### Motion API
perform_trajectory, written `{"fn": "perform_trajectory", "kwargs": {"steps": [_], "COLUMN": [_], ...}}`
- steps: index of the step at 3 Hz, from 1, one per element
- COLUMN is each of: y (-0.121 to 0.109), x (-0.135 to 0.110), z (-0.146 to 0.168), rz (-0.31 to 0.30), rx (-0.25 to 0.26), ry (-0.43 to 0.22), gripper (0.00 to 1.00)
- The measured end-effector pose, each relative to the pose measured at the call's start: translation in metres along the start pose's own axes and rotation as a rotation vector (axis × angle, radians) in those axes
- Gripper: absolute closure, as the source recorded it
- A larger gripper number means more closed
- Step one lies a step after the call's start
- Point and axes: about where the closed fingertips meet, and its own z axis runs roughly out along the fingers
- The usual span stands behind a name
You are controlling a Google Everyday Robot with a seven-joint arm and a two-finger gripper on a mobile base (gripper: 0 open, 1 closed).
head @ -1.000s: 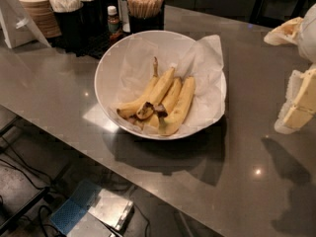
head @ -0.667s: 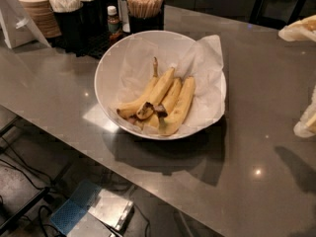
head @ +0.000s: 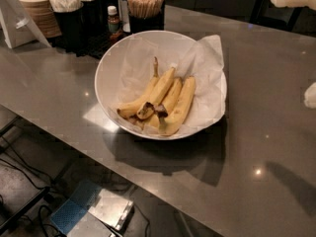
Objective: Pick banana from white bowl
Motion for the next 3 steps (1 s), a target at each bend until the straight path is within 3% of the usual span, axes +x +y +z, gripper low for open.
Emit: {"fn": "perform_trajectory", "kwargs": {"steps": [1,2,3], "y": [0.002,0.005,0.014], "x": [-0.065,-0.117,-0.162], "z": [-0.017,-0.02,-0.002], "rz": [-0.028,-0.011,0.054], "rx": [-0.012,0.019,0.14], "ry": [-0.158,-0.197,-0.103], "gripper": [0.0,0.0,0.0]}}
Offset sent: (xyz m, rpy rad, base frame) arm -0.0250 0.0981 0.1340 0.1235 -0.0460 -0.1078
